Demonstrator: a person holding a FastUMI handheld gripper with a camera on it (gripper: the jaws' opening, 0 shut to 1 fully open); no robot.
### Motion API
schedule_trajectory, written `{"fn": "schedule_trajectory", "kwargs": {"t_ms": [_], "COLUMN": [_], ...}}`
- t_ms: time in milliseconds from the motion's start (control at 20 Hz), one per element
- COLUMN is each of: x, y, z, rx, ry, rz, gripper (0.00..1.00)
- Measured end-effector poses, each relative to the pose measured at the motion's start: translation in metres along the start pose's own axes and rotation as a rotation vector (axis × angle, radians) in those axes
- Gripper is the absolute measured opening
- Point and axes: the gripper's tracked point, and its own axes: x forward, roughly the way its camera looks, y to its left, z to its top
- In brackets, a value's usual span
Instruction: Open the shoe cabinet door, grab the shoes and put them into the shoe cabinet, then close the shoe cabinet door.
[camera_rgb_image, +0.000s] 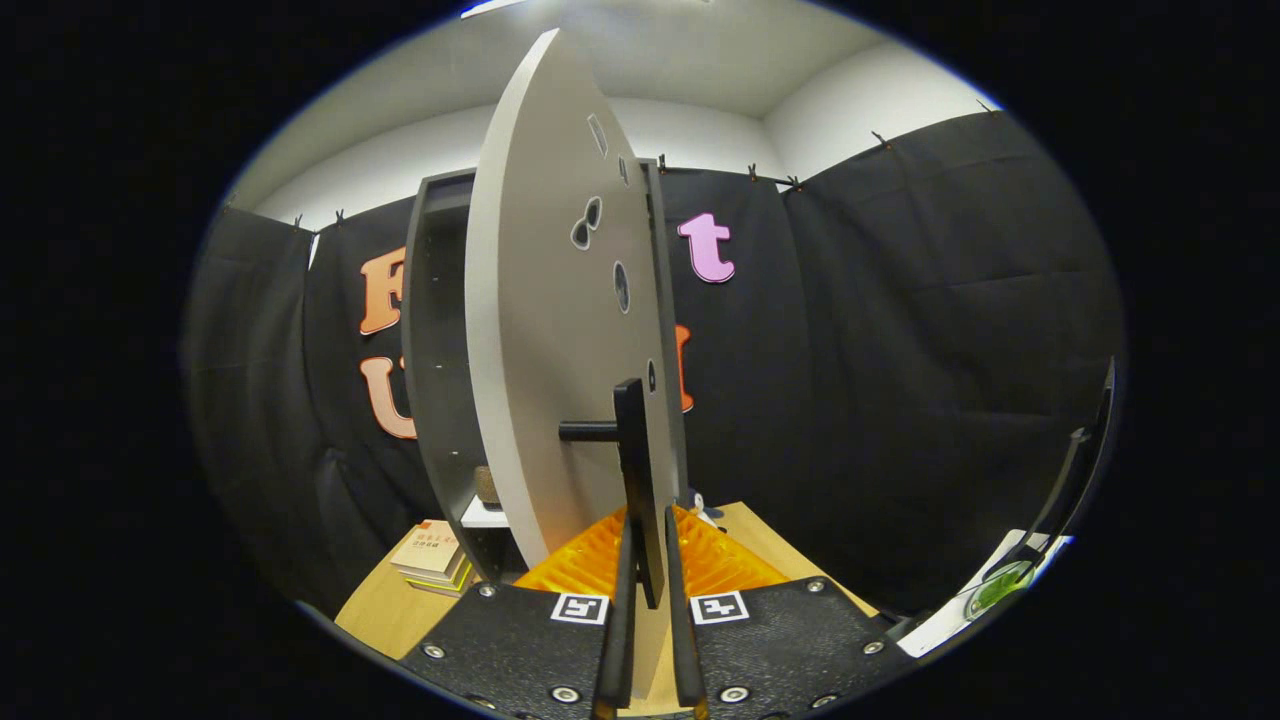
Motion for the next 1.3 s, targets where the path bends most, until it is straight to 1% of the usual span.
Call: {"fn": "schedule_trajectory", "kwargs": {"t_ms": [150,450,550,650,1050,1200,1300], "x": [0.001,0.001,0.002,0.002,-0.002,-0.004,-0.008], "y": [-0.016,-0.051,-0.062,-0.076,-0.115,-0.113,-0.11], "z": [-0.005,-0.005,-0.005,-0.007,-0.012,-0.013,-0.02], "rx": [-0.009,0.02,0.021,0.009,-0.018,0.012,0.006], "ry": [0.007,-0.007,-0.011,-0.011,-0.011,-0.01,0.0], "rz": [-0.014,-0.049,-0.063,-0.095,-0.196,-0.183,-0.187], "gripper": [0.16,0.16,0.13,0.09,0.08,0.09,0.09]}}
